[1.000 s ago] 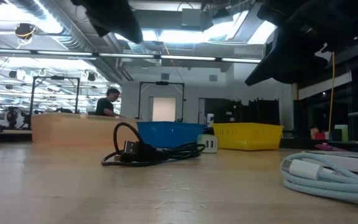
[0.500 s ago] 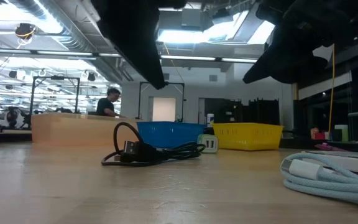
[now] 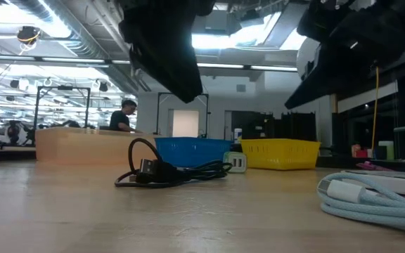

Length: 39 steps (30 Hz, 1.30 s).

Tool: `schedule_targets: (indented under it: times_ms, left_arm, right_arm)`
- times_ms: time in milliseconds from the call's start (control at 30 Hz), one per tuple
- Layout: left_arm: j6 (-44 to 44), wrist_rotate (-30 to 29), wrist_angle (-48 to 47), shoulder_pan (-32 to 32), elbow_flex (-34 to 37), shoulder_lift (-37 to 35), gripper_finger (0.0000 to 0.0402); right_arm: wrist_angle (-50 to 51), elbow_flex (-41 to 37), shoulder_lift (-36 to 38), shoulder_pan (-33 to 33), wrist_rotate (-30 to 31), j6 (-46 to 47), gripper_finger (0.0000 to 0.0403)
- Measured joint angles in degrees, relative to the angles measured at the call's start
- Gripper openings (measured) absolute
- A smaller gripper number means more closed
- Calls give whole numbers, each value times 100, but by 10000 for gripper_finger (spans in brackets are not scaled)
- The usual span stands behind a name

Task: Pick and place items into bin
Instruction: Put the black charger cable into the blue bin

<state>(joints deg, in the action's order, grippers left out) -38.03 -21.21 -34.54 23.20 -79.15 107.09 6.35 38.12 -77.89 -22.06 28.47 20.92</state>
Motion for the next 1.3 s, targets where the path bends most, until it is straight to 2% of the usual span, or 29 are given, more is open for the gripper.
schedule_targets:
  times_ms: [300,467,700,1067,1200,1300]
  left_arm:
    - [-382,-163,467,11,420,-4,174]
    - [-297,-181,1091,69,757,-4,174]
    - [-331,-256,1342,76,1055,0,175]
    - [-173,74,1570,118,1057,779,175]
    - [-102,86,1496,118,1057,863,163]
    - [84,141,1499,114,1061,830,135]
  right_arm:
    - [-305,-12,0,5,8,-296,172]
    - [-528,-12,-2,55,11,-538,172]
    - [-663,-12,0,231,13,-662,172]
    - [-692,-12,0,420,11,-690,172]
    - [-697,-12,0,424,11,-713,172]
    - [-701,-12,0,422,10,-771,172]
